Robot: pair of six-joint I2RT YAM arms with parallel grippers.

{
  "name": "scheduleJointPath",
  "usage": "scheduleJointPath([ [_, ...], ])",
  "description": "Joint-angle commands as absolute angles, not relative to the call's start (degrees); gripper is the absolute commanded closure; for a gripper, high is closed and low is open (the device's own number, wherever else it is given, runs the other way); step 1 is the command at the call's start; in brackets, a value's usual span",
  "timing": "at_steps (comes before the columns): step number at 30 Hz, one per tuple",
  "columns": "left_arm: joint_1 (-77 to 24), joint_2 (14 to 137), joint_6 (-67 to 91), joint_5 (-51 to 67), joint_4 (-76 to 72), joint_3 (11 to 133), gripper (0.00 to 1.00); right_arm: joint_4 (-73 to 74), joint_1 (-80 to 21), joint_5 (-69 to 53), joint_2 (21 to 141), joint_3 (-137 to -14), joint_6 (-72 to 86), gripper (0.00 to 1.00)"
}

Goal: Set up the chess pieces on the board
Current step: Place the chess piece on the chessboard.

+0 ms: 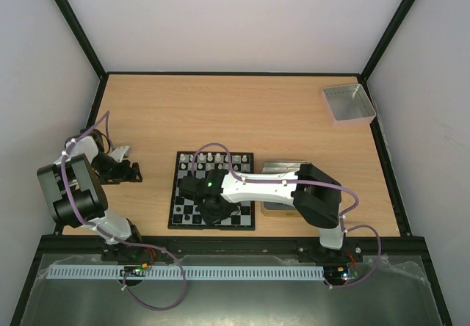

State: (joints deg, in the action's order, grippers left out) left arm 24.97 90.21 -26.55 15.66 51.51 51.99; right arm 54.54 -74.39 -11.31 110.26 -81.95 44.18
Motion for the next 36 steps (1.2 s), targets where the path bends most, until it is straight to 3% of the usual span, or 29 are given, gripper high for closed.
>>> scheduleJointPath([
  [1, 24.62, 90.74, -26.81, 16.17, 52.36, 51.34, 0.08, 56.16, -74.71, -10.99, 111.07, -81.22, 44.63, 0.95],
  [13, 24.37, 90.70, -26.76, 16.17, 52.38, 51.33, 0.07, 56.75, -74.71, -9.52, 110.79, -81.74, 45.08, 0.91],
  [26, 24.40, 90.69, -26.74, 16.08, 52.34, 51.34, 0.06, 56.59, -74.71, -9.66, 110.85, -81.61, 45.19, 0.72],
  [36, 24.36, 90.54, -26.65, 16.00, 52.29, 51.38, 0.06, 56.59, -74.71, -6.58, 109.33, -83.06, 45.96, 0.71],
])
